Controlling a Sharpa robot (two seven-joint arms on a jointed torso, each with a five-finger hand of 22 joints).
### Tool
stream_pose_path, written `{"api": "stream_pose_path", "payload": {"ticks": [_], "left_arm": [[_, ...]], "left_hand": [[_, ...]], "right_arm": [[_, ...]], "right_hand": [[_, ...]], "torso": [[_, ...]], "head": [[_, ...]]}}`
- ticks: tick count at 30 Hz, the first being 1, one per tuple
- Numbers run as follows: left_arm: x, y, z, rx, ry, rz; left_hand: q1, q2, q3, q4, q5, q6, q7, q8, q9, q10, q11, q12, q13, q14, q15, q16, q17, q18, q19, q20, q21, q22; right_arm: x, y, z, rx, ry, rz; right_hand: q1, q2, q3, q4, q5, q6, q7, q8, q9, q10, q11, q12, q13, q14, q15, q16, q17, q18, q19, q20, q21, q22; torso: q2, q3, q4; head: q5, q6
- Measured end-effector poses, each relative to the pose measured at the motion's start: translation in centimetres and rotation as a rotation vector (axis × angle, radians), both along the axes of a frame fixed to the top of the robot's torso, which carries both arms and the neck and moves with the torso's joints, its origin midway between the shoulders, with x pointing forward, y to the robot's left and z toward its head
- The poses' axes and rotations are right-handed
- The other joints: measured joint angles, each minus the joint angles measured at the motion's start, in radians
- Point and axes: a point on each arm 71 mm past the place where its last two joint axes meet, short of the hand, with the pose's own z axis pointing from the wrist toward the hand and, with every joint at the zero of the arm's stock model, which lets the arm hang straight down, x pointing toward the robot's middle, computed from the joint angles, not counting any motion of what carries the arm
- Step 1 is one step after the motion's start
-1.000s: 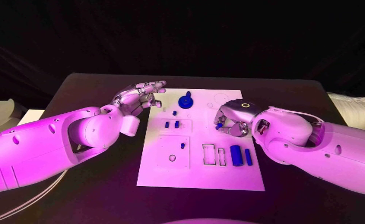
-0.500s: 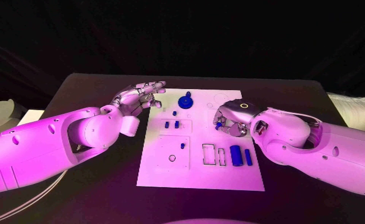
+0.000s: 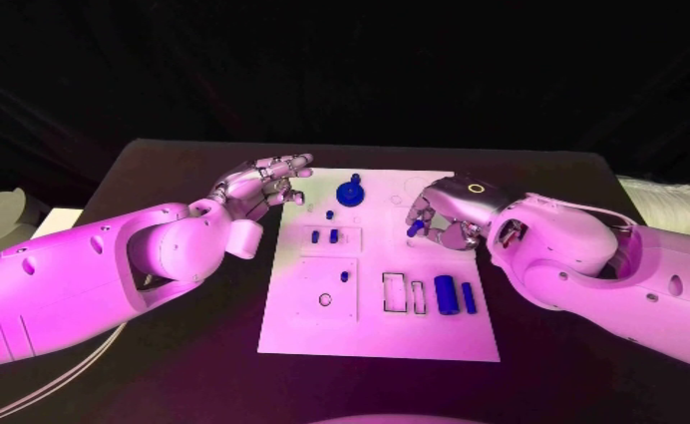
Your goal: Assemble the parts on the task board
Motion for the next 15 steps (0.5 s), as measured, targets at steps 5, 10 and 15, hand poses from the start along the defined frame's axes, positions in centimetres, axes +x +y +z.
{"api": "stream_pose_path", "payload": {"ticks": [5, 10, 15], "left_arm": [[0.0, 0.0, 0.0, 0.000, 0.000, -0.001], [0.0, -0.1, 0.0, 0.000, 0.000, -0.002], [0.0, -0.3, 0.0, -0.002, 0.000, -0.007]], "left_hand": [[0.000, 0.000, 0.000, 0.000, 0.000, 0.000, 0.000, 0.000, 0.000, 0.000, 0.000, 0.000, 0.000, 0.000, 0.000, 0.000, 0.000, 0.000, 0.000, 0.000, 0.000, 0.000], [0.000, 0.000, 0.000, 0.000, 0.000, 0.000, 0.000, 0.000, 0.000, 0.000, 0.000, 0.000, 0.000, 0.000, 0.000, 0.000, 0.000, 0.000, 0.000, 0.000, 0.000, 0.000], [0.000, 0.000, 0.000, 0.000, 0.000, 0.000, 0.000, 0.000, 0.000, 0.000, 0.000, 0.000, 0.000, 0.000, 0.000, 0.000, 0.000, 0.000, 0.000, 0.000, 0.000, 0.000]], "right_arm": [[-0.9, 0.6, 1.2, 0.031, -0.007, 0.023], [-1.9, 2.9, 1.7, 0.069, -0.006, 0.082], [-3.3, 6.5, 1.5, 0.117, 0.011, 0.168]], "right_hand": [[0.000, 0.000, 0.000, 0.000, 0.000, 0.000, 0.000, 0.000, 0.000, 0.000, 0.000, -0.006, 0.000, 0.000, 0.000, 0.000, 0.000, 0.000, 0.000, 0.000, 0.000, 0.000], [0.000, 0.000, 0.000, 0.000, -0.001, 0.000, 0.000, 0.000, 0.000, 0.001, 0.002, -0.006, 0.000, 0.000, 0.000, 0.000, 0.000, 0.000, 0.000, 0.000, 0.000, 0.000], [-0.002, -0.003, 0.000, 0.000, -0.001, 0.000, 0.000, 0.000, 0.000, 0.001, 0.002, -0.010, -0.001, 0.000, 0.000, 0.000, 0.000, 0.000, 0.000, 0.000, 0.000, 0.000]], "torso": [[0.000, 0.0000, 0.0005], [0.000, 0.0002, -0.0001], [0.001, 0.0003, 0.0008]], "head": [[0.000, 0.001], [0.006, 0.002], [0.013, -0.001]]}}
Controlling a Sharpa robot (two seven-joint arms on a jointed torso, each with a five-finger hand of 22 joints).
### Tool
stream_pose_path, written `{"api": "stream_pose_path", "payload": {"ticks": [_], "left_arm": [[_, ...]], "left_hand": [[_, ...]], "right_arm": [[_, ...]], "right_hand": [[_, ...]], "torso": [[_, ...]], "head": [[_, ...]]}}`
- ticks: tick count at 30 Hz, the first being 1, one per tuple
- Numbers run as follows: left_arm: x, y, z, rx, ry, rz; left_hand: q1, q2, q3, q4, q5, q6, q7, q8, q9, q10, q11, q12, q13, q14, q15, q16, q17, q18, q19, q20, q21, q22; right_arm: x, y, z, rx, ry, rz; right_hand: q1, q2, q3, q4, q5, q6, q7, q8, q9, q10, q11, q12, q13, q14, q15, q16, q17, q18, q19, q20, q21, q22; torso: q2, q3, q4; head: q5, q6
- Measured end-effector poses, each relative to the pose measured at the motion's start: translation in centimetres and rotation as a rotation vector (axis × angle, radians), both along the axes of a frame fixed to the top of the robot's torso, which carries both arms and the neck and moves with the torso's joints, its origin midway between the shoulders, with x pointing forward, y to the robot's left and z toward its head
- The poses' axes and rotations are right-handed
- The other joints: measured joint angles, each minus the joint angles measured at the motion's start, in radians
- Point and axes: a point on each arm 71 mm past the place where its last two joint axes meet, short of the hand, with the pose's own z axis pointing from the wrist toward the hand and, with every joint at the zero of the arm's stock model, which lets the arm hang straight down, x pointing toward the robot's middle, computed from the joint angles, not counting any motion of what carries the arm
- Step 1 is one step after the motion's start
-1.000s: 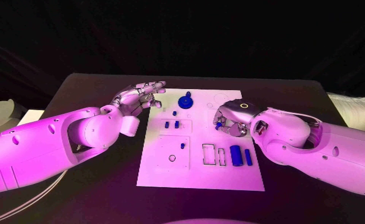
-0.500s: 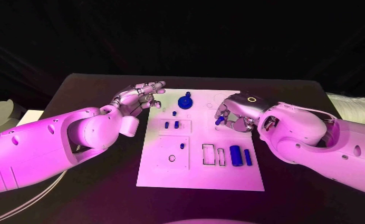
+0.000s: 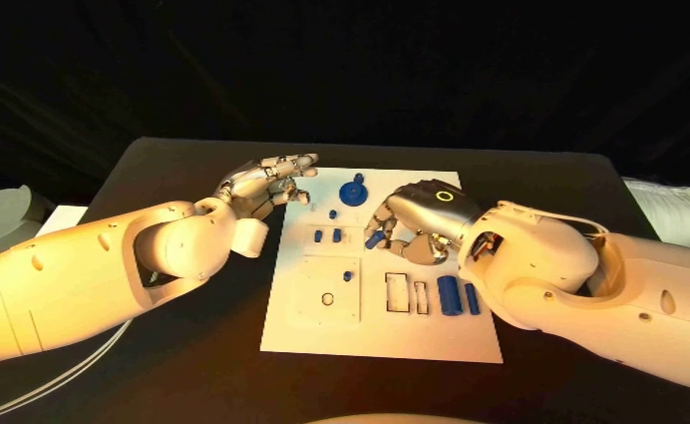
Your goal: Assemble the parts on the task board
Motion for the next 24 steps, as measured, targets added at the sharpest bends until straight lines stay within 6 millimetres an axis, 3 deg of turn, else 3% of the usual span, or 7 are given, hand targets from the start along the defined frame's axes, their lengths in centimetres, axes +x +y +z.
{"api": "stream_pose_path", "payload": {"ticks": [12, 24], "left_arm": [[0.1, -0.6, 0.0, -0.005, 0.000, -0.012], [0.1, -0.7, -0.1, -0.005, 0.000, -0.013]], "left_hand": [[0.000, 0.000, 0.000, 0.000, 0.000, 0.000, 0.000, 0.004, 0.000, -0.004, 0.004, 0.007, 0.000, -0.004, -0.004, 0.000, -0.002, 0.000, 0.000, 0.000, 0.000, -0.001], [0.000, 0.000, 0.000, 0.000, 0.000, 0.000, 0.000, 0.004, 0.000, -0.004, 0.003, 0.007, 0.000, -0.004, -0.004, 0.000, -0.002, 0.000, 0.000, 0.000, 0.000, -0.001]], "right_arm": [[-2.1, 4.7, -3.8, 0.039, 0.094, 0.111], [-2.1, 5.9, -6.0, 0.024, 0.129, 0.134]], "right_hand": [[0.001, -0.002, 0.004, -0.005, -0.002, 0.000, 0.001, 0.000, 0.000, 0.002, 0.002, -0.005, -0.001, 0.000, 0.000, 0.000, 0.000, 0.000, 0.000, 0.000, 0.000, 0.000], [0.002, -0.004, 0.008, -0.008, 0.003, -0.001, 0.002, 0.000, 0.001, 0.003, 0.004, -0.009, -0.002, 0.000, 0.000, 0.000, 0.000, 0.000, 0.000, 0.000, 0.000, 0.000]], "torso": [[0.001, -0.0012, 0.0011], [0.000, -0.0003, -0.0003]], "head": [[0.028, -0.012], [0.037, -0.020]]}}
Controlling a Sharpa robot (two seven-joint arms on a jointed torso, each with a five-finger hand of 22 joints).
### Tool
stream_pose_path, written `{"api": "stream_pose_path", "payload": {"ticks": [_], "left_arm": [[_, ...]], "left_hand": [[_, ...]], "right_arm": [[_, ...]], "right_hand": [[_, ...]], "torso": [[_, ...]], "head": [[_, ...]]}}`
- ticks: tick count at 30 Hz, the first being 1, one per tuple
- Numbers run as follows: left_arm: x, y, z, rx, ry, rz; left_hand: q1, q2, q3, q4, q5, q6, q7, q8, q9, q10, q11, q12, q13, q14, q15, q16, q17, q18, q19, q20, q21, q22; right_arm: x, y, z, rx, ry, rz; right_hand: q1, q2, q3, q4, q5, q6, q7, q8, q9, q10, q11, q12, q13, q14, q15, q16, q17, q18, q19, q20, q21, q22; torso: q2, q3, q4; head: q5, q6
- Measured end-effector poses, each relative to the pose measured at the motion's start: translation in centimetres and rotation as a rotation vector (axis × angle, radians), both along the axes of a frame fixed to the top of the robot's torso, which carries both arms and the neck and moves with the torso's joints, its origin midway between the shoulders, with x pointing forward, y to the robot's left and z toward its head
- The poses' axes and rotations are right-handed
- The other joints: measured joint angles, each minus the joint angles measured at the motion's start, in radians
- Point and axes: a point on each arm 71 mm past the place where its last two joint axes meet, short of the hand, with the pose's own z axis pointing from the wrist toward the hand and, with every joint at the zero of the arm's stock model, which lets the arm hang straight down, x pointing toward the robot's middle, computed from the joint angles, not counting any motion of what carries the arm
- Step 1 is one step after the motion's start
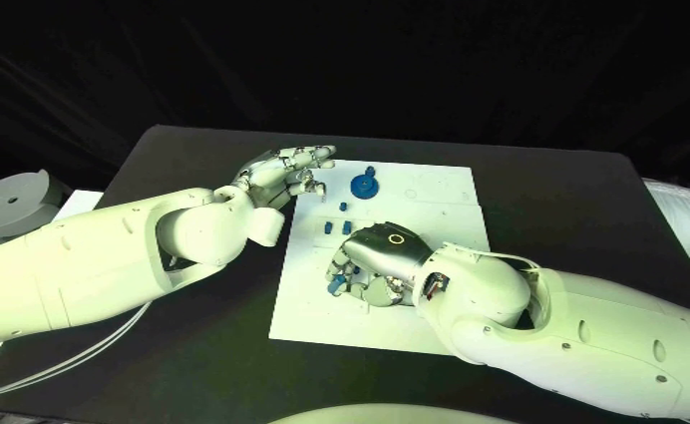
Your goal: Assemble the parts on the task board
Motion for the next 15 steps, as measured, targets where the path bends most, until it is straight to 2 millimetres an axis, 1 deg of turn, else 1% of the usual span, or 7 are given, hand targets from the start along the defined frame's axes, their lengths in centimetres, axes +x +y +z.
{"api": "stream_pose_path", "payload": {"ticks": [15], "left_arm": [[0.02, 0.13, -0.01, 0.001, 0.001, 0.002]], "left_hand": [[0.000, 0.000, 0.000, 0.000, 0.000, 0.000, 0.000, 0.000, 0.000, 0.000, 0.000, 0.000, 0.000, 0.000, 0.000, 0.000, 0.000, 0.000, 0.000, 0.000, 0.000, 0.000]], "right_arm": [[0.45, -0.31, -0.60, -0.038, -0.005, -0.004]], "right_hand": [[-0.004, -0.004, 0.000, 0.000, 0.000, -0.001, 0.001, -0.003, 0.001, -0.001, 0.002, 0.000, 0.000, 0.000, 0.000, 0.000, 0.001, 0.000, 0.000, 0.000, 0.000, 0.001]], "torso": [[0.000, 0.0009, -0.0012]], "head": [[0.001, -0.006]]}}
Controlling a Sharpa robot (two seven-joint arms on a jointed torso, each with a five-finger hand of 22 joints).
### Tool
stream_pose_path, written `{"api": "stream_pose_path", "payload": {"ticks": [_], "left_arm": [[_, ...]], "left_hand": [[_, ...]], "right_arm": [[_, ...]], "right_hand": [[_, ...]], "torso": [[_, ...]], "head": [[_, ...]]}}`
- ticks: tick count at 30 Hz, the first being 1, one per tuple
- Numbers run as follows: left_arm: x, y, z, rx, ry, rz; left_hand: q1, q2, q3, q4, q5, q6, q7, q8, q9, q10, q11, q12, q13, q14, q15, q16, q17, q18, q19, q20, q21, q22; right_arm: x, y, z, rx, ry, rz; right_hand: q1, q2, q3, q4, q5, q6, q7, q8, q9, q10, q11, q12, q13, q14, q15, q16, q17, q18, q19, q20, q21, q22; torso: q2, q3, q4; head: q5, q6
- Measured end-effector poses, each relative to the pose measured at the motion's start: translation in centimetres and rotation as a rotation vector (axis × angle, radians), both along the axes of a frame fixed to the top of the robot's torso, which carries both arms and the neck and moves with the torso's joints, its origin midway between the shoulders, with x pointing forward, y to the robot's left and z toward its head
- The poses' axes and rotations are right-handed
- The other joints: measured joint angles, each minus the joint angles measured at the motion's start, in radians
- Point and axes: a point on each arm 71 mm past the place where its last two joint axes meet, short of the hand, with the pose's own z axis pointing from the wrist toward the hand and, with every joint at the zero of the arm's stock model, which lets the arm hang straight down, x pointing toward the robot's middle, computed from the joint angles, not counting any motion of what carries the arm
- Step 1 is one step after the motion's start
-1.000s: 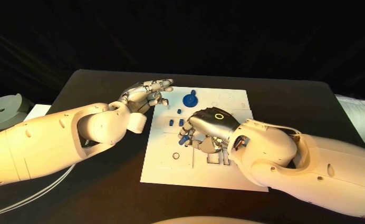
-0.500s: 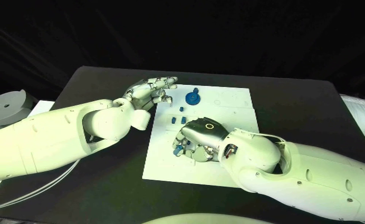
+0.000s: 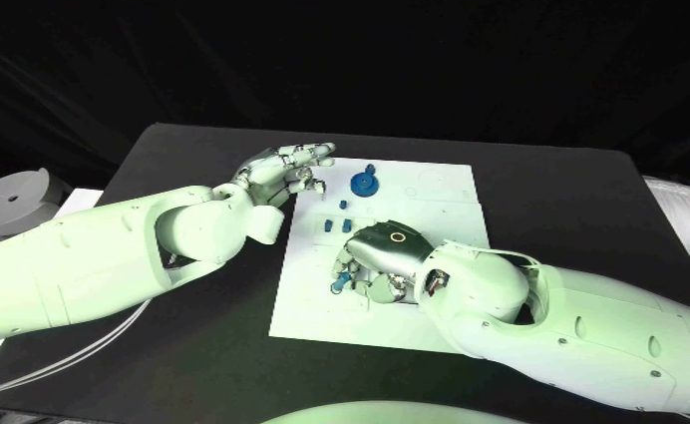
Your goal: Assemble the parts on the task board
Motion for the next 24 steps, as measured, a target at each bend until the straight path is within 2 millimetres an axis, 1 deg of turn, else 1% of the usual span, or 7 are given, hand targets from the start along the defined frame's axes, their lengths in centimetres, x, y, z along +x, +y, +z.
{"api": "stream_pose_path", "payload": {"ticks": [6, 9, 24], "left_arm": [[0.0, 0.0, 0.0, 0.000, 0.000, 0.000], [0.0, 0.1, 0.0, 0.000, 0.000, 0.001], [0.0, 0.1, 0.0, 0.001, 0.001, 0.001]], "left_hand": [[0.000, 0.000, 0.000, 0.000, 0.000, 0.000, 0.000, 0.000, 0.000, 0.000, 0.000, 0.000, 0.000, 0.000, 0.000, 0.000, 0.000, 0.000, 0.000, 0.000, 0.000, 0.000], [0.000, 0.000, 0.000, 0.000, 0.000, 0.000, 0.000, 0.000, 0.000, 0.000, 0.000, 0.000, 0.001, 0.000, 0.000, 0.000, 0.000, 0.000, 0.000, 0.000, 0.000, 0.000], [0.000, 0.000, 0.000, 0.000, 0.000, 0.000, 0.000, 0.000, 0.000, 0.000, 0.000, 0.000, 0.001, 0.000, 0.000, 0.000, 0.000, 0.000, 0.000, 0.000, 0.000, 0.000]], "right_arm": [[0.0, 0.3, -0.1, -0.014, -0.002, 0.010], [-0.1, 0.5, -0.5, -0.029, 0.007, 0.016], [-0.2, 1.3, -0.6, -0.045, -0.005, 0.033]], "right_hand": [[-0.003, -0.003, 0.000, 0.000, 0.000, -0.001, 0.001, -0.003, 0.012, 0.002, 0.002, 0.000, 0.000, 0.000, 0.000, 0.000, 0.000, 0.000, 0.000, 0.000, 0.000, 0.000], [-0.003, -0.003, 0.000, 0.000, 0.000, -0.001, 0.001, -0.001, 0.012, 0.002, 0.002, 0.000, 0.000, 0.000, 0.000, 0.000, 0.000, 0.000, 0.000, 0.000, 0.000, 0.000], [-0.005, -0.005, -0.001, -0.001, 0.000, -0.004, 0.004, 0.002, 0.015, 0.006, 0.006, -0.003, 0.003, 0.000, 0.000, 0.000, 0.000, 0.000, 0.000, 0.000, 0.000, 0.000]], "torso": [[0.000, 0.0000, 0.0005], [0.000, 0.0000, 0.0006], [0.000, -0.0008, 0.0012]], "head": [[-0.001, -0.002], [-0.001, -0.002], [0.001, -0.006]]}}
